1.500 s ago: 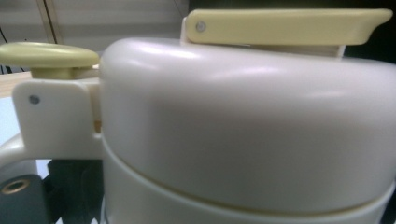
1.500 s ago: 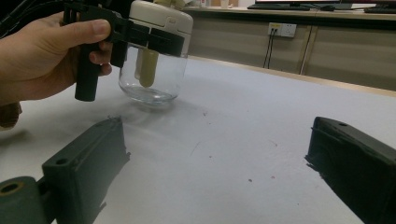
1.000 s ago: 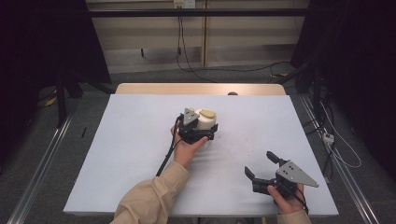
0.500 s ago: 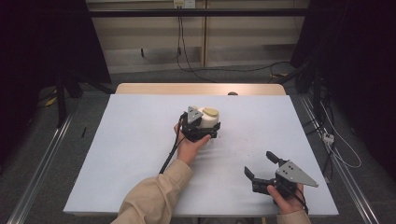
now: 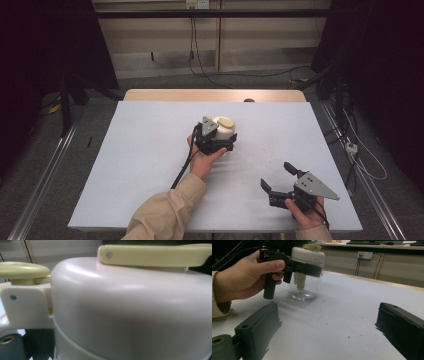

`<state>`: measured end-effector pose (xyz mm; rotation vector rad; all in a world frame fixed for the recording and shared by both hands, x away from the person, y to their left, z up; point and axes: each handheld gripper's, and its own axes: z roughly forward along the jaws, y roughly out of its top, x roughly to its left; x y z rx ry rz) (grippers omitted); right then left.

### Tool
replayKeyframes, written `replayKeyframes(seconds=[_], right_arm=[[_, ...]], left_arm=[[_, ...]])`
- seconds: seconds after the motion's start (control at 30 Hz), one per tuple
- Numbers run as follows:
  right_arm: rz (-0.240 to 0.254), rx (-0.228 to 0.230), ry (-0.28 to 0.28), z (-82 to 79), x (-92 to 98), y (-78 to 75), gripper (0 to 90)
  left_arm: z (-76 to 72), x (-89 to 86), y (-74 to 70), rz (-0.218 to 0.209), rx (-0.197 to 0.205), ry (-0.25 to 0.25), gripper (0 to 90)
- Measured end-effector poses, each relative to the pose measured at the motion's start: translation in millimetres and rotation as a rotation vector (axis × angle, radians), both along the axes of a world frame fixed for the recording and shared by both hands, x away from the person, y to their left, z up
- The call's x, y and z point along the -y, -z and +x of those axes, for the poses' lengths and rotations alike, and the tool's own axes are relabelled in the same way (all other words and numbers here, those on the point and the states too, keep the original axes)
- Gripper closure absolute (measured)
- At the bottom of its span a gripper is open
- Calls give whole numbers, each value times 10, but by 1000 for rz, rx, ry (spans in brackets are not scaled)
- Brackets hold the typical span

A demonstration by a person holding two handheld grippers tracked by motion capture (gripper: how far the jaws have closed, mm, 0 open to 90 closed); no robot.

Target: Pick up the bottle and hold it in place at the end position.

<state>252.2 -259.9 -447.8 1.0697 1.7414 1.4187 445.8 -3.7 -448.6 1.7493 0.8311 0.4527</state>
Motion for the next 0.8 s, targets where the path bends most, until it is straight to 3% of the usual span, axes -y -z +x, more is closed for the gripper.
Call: replayKeyframes(seconds=[0.23, 0.8], right_arm=[[-6, -5, -7, 6, -28, 5, 40], [-18, -15, -13, 7, -71, 12, 42]], left_arm=[[-33, -62, 37, -32, -13, 3, 54], [-76, -116, 100, -45, -10, 26, 41]])
